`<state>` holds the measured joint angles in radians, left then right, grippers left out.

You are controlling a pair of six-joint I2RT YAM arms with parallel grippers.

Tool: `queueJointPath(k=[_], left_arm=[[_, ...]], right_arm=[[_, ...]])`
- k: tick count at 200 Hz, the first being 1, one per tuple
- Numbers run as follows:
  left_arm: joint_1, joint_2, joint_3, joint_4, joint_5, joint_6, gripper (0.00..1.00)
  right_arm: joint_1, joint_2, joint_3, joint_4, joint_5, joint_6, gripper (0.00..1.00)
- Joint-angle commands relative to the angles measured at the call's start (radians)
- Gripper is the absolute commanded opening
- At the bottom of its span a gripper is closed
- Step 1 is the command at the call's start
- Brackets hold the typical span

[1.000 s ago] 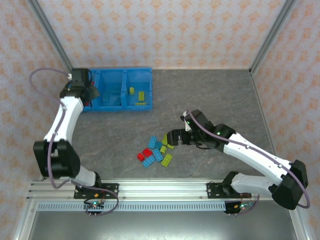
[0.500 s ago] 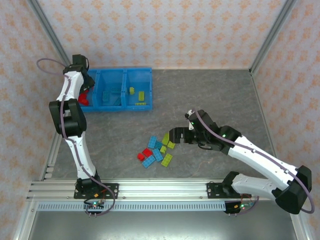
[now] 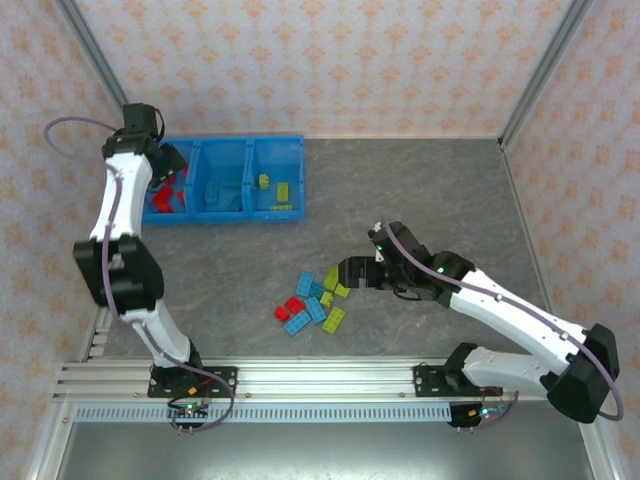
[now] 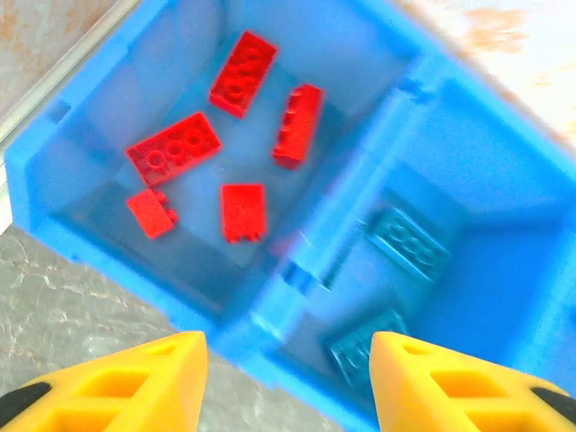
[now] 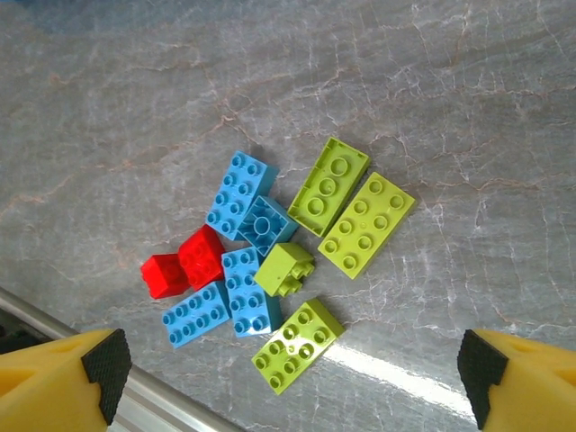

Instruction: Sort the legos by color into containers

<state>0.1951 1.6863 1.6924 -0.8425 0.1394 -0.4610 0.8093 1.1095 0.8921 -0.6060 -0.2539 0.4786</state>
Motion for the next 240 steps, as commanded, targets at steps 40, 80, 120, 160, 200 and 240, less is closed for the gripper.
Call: queueJointPath(k=[40,80,120,160,200,240], left_arm=[[-0.437,-0.45,-0.311,0.027,0.131,0.357,0.51],[-0.477,-0.619,-0.516,0.007,0.282,0.607,0.55],[-0.477,-0.702,-0.658,0.09,0.247,0.656,0.57],[-0.477,-0.703,-0.677,0.087,0.231,0.662,0.68],[-0.478,-0.719,-0.685,0.089,0.217,0.66,0.94],[-0.477,-0.734,-0.691,0.089,0.199,0.656,0.97]], right_arm=[[0.078,0.235,0.113,-0.005,0.085,-0.021,0.93],[0.093,0.434,0.218,0.016,0.187,0.054,0.87],[0.091,0.526,0.25,-0.042,0.387,0.277,0.84],[0.091,0.499,0.156,0.041,0.333,0.415,0.7],[0.091,0.512,0.085,0.063,0.274,0.486,0.69],[0.091,0.531,0.032,0.124,0.228,0.51,0.62]])
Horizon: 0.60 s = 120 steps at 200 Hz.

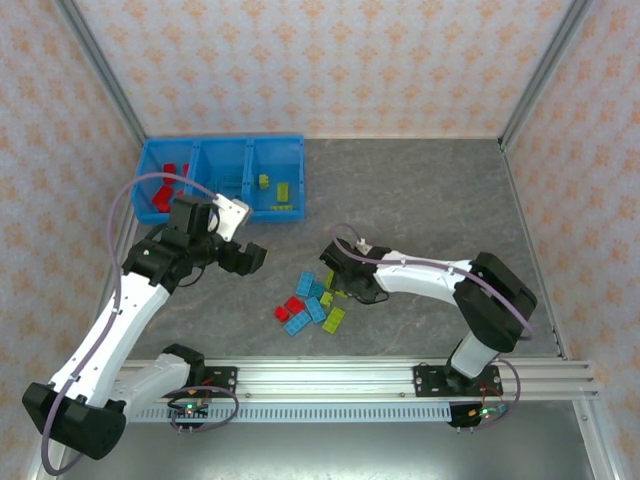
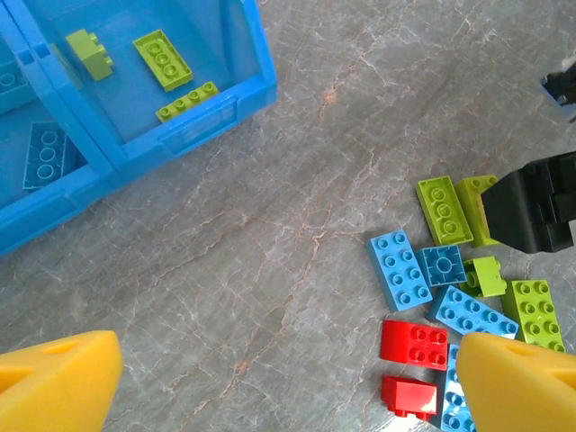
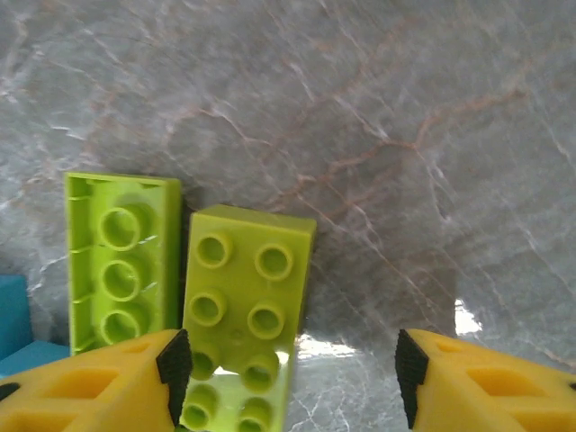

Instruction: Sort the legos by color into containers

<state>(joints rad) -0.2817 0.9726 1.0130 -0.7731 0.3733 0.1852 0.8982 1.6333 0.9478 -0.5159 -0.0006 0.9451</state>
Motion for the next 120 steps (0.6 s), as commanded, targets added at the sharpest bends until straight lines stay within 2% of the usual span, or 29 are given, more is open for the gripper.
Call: queueJointPath(k=[1,31,62,71,93,109,120], left_arm=[[-0.001,-0.021,-0.011,0.02,-0.034,0.011,0.98],[-0.001,-0.023,-0.014,0.02,-0.038,0.008,1.0],[-0.001,-0.02,-0.012,0.019,-0.042,0.008,1.0],[-0.001,-0.019,-0.012,0.02,-0.048,0.006,1.0],[-0.001,-0.017,-0.013,0.016,-0.057,0.003,1.0],[-0.001,-0.021,-0.013,0.017,-0.057,0.004,1.0],[-0.001,-0.027,-0.014,0.02,-0.056,0.004,1.0]], right_arm=[[0.002,0.008,-0.025,0.036,-0.027,0.044,0.62],[0.002,0.025,-0.034,0.046,-0.031,0.049,0.55],[0.002,0.01,-0.05,0.043,0.006,0.042,0.54],[0.002,0.005,-0.052,0.043,0.011,0.039,0.49],[0.002,-0.021,-0.064,0.053,0.02,0.032,0.27],[0.002,-0.077,-0.069,0.046,0.054,0.024,0.2],[0.003,-0.135,-0.072,0.043,0.09,-0.003,0.19]])
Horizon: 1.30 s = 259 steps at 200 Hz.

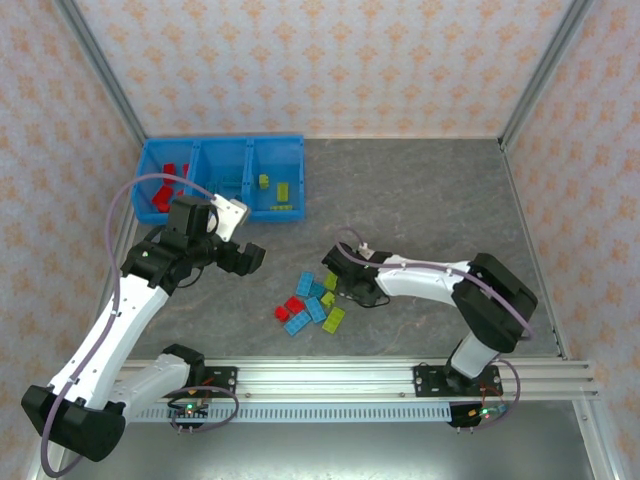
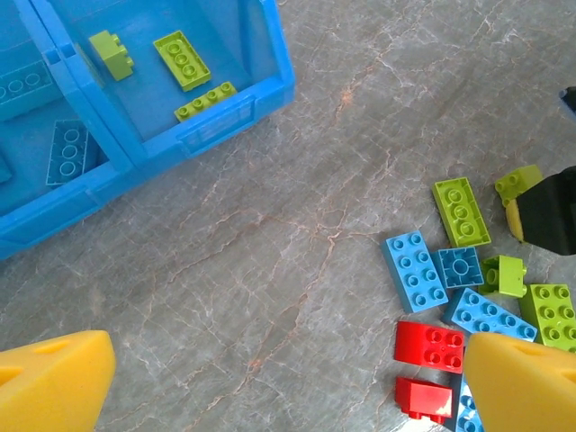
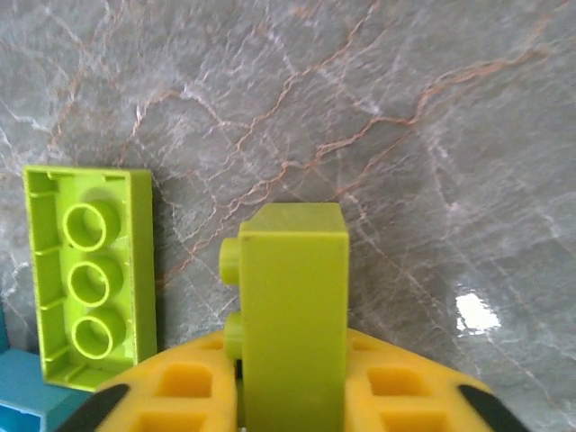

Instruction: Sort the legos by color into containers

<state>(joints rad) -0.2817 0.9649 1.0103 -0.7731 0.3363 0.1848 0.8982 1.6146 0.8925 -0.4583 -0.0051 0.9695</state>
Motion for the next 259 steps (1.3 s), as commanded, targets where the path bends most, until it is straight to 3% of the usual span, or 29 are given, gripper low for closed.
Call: queueJointPath(k=[1,28,48,68,89,109,125,156,178,195,226,259], left_arm=[[-0.001,-0.021,-0.011,0.02,-0.02,0.004,1.0],[-0.001,-0.058,-0.018,0.038,-0.021,0.005,1.0],[-0.001,-0.106,-0.041,0.069,-0.015,0.013,1.0],[-0.001,-0.139,-0.059,0.081,-0.026,0.018,1.0],[-0.001,-0.151,-0.07,0.081,-0.064,0.024,1.0],[-0.001,-0.15,-0.068,0.078,-0.076,0.032,1.0],[-0.001,-0.152,-0.069,0.075,-0.067,0.042,1.0],[-0.001,-0.161,-0.073,0.079,-0.047,0.054,1.0],[-0.001,-0.164,-0.077,0.084,-0.051,0.057,1.0],[-0.001,-0.161,-0.077,0.087,-0.056,0.057,1.0],[-0.001,-0.153,-0.077,0.087,-0.081,0.056,1.0],[-0.001,-0.142,-0.08,0.086,-0.114,0.046,1.0]], right_arm=[[0.003,-0.122,-0.017,-0.015,0.097,-0.033,0.19],[0.037,-0.271,-0.01,0.119,0.138,-0.286,0.19],[0.038,-0.328,-0.008,0.331,0.105,-0.494,0.2],[0.036,-0.258,0.076,0.458,0.107,-0.701,0.21],[0.019,-0.059,0.273,0.466,0.142,-0.861,0.19],[-0.028,0.15,0.479,0.427,0.137,-0.889,0.14],[-0.059,0.301,0.635,0.412,0.071,-0.917,0.15],[-0.093,0.569,0.961,0.295,0.064,-0.937,0.18],[-0.108,0.719,1.177,0.191,0.041,-0.944,0.27],[-0.108,0.808,1.345,0.089,0.022,-0.956,0.44],[-0.108,0.796,1.436,0.003,-0.003,-0.956,0.51],[-0.108,0.564,1.209,0.042,-0.014,-0.96,0.51]])
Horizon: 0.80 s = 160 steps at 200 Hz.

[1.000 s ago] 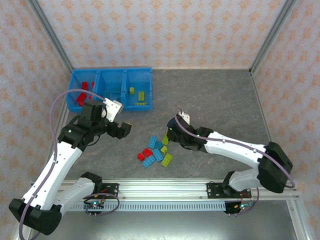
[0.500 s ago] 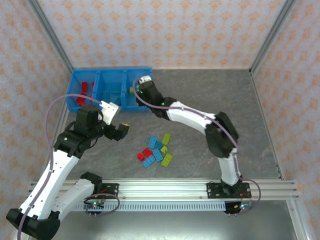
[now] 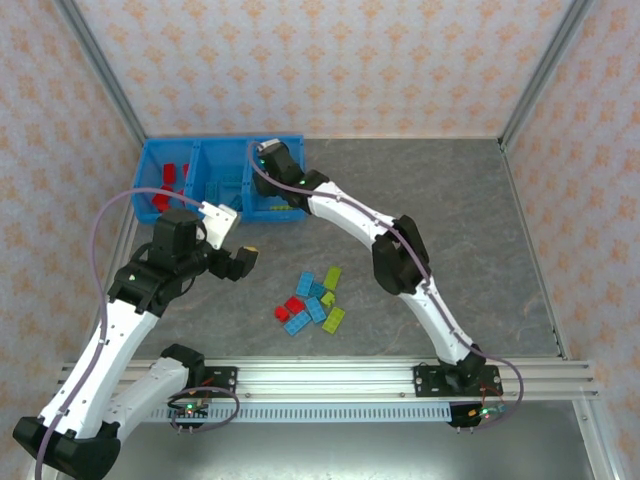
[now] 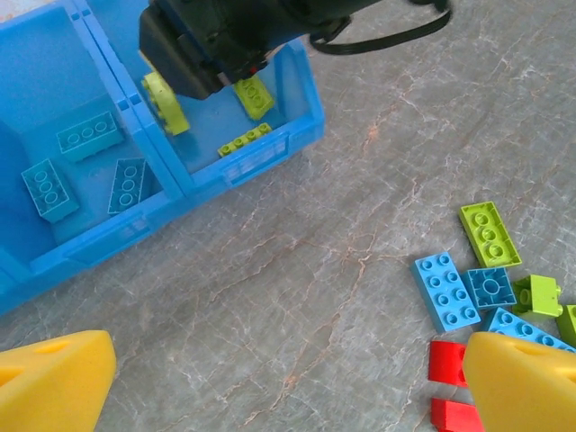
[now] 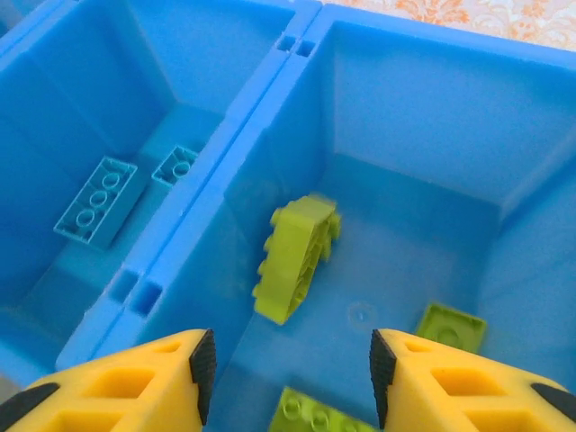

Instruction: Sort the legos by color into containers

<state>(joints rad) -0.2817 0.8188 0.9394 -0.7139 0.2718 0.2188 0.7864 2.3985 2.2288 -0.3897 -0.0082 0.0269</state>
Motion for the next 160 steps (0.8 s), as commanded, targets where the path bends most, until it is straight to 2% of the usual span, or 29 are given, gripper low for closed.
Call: queueJointPath(k=[1,43,53,65,78,88,96,113,135,160], left_arm=[[-0.001,0.005,-0.009,0.027,-0.051,0.011,1.0],[-0.001,0.066,-0.01,0.054,-0.104,-0.061,1.0],[-0.001,0.097,-0.011,0.07,-0.146,-0.122,1.0],[-0.002,0.161,0.014,0.06,-0.195,-0.232,1.0],[-0.002,0.252,0.075,-0.023,-0.241,-0.416,1.0],[-0.005,0.312,0.094,-0.084,-0.214,-0.516,1.0],[-0.01,0.343,0.085,-0.112,-0.189,-0.597,1.0],[-0.019,0.366,0.019,-0.123,-0.146,-0.79,0.94],[-0.069,0.339,-0.116,-0.056,-0.092,-0.993,0.88],[-0.234,0.301,-0.223,0.021,-0.112,-1.174,0.86]], right_arm=[[0.004,-0.232,-0.139,-0.025,-0.011,-0.017,0.5],[0.004,-0.691,-0.616,0.056,-0.027,-0.007,0.53],[0.004,-0.809,-0.754,0.084,-0.042,0.008,0.58],[0.004,-0.945,-0.894,0.108,-0.057,0.03,0.64],[0.004,-1.087,-1.022,0.115,-0.063,0.064,0.7],[0.003,-1.187,-1.119,0.112,-0.061,0.101,0.76],[0.003,-1.266,-1.184,0.108,-0.059,0.131,0.85],[0.003,-1.403,-1.304,0.075,-0.059,0.184,1.0],[0.002,-1.491,-1.368,0.008,-0.032,0.211,0.99],[0.002,-1.516,-1.39,-0.055,-0.006,0.234,0.99]])
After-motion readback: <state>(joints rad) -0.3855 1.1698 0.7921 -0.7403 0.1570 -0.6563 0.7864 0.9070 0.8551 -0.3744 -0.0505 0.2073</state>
